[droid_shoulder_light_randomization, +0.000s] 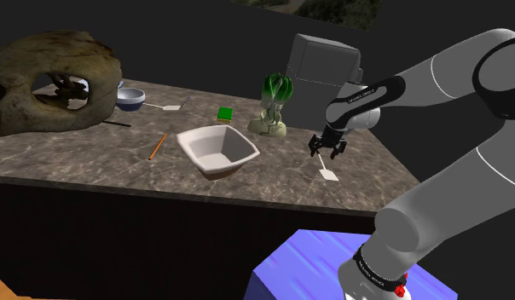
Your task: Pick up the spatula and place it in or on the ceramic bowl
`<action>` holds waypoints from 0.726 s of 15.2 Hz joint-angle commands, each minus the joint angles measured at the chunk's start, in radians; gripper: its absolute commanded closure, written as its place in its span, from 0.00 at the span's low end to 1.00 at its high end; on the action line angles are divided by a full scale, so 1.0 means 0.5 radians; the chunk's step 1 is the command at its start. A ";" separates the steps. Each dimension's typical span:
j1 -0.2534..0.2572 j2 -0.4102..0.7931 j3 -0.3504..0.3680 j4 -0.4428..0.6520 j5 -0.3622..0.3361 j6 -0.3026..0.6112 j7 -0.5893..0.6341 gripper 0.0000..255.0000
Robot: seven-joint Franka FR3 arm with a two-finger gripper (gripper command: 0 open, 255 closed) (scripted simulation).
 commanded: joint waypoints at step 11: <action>-0.001 -0.022 0.003 0.010 -0.004 -0.032 0.003 1.00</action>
